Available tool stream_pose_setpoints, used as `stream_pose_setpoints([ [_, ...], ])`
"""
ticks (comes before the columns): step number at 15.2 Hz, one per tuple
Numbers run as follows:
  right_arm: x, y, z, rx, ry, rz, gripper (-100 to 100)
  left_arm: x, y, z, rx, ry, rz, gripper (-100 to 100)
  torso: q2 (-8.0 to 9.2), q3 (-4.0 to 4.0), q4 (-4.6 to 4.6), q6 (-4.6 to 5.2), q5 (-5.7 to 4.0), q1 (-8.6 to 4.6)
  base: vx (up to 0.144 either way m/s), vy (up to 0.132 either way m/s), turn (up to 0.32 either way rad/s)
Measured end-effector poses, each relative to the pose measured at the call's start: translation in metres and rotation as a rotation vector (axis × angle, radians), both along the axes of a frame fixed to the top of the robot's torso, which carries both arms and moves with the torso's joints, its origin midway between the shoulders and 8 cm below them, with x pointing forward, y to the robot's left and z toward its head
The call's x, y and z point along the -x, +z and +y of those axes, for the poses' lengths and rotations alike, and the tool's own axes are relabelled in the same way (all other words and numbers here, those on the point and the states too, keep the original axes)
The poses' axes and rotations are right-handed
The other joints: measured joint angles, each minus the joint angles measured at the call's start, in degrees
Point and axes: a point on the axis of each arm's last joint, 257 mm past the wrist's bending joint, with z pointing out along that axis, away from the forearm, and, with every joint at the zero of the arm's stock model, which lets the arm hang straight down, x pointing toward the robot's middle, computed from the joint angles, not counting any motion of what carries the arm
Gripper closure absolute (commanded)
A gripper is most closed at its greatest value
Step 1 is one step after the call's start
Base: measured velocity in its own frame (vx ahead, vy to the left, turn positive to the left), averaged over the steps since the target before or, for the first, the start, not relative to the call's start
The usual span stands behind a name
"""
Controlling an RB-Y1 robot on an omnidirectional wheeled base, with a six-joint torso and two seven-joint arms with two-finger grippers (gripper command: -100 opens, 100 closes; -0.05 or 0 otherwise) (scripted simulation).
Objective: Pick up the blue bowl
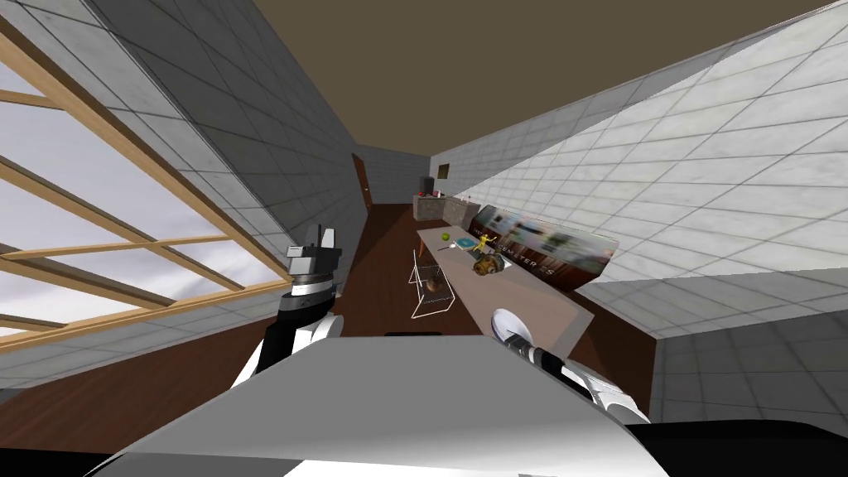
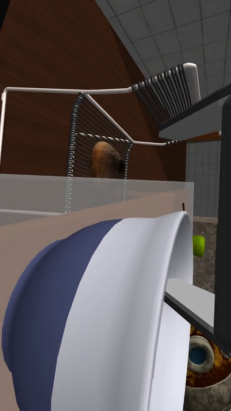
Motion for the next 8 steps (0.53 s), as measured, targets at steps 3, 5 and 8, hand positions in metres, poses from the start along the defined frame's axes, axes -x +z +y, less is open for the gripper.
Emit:
stream_pose_setpoints([
  [3, 0.027, -0.010, -0.025, 0.073, 0.007, 0.072, -100, 0.000, 0.000, 0.000, 0.000, 0.000, 0.000, 0, 0.00, 0.01, 0.01, -0.06, 0.00, 0.05, 0.023, 0.062, 0.139],
  [5, 0.047, -0.012, -0.041, 0.115, 0.018, 0.117, -100, 0.000, 0.000, 0.000, 0.000, 0.000, 0.000, 0, 0.01, 0.01, 0.01, -0.05, 0.01, 0.07, 0.027, 0.061, 0.160],
  [8, 0.061, -0.013, -0.057, 0.151, 0.022, 0.155, -100, 0.000, 0.000, 0.000, 0.000, 0.000, 0.000, 0, 0.05, 0.03, 0.01, -0.01, -0.02, -0.05, 0.017, 0.030, 0.041],
])
